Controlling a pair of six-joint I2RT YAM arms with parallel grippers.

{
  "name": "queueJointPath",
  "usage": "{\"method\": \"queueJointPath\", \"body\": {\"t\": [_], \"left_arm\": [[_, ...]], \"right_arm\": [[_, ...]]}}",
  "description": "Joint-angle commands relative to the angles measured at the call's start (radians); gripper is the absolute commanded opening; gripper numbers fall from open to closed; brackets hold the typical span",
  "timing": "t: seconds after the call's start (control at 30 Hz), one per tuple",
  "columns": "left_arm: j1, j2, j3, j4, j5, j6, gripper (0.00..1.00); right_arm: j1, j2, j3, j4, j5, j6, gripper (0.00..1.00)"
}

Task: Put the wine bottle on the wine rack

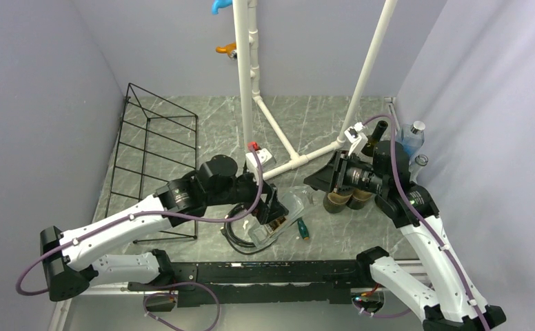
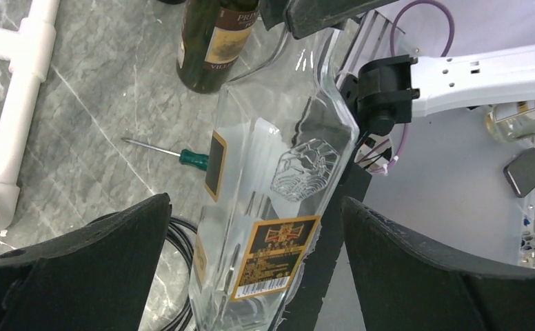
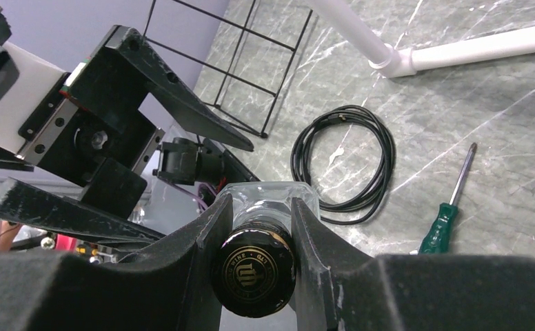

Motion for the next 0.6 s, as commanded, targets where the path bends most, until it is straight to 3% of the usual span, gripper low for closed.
{"method": "queueJointPath", "body": {"t": [0.0, 0.2, 0.57], "left_arm": [[-0.025, 0.023, 0.059, -0.016, -0.051, 0.042, 0.99], [-0.085, 0.074, 0.117, -0.060, -0.130, 0.049, 0.99], [-0.253, 0.215, 0.265, -0.195, -0.507, 0.032, 0.99]], "right_arm": [[0.021, -0.011, 0.030, 0.147, -0.057, 0.087, 0.00], [0.043, -0.010, 0.022, 0.153, -0.032, 0.096, 0.00], [0.076, -0.009, 0.004, 0.158, 0.035, 0.129, 0.00]]}}
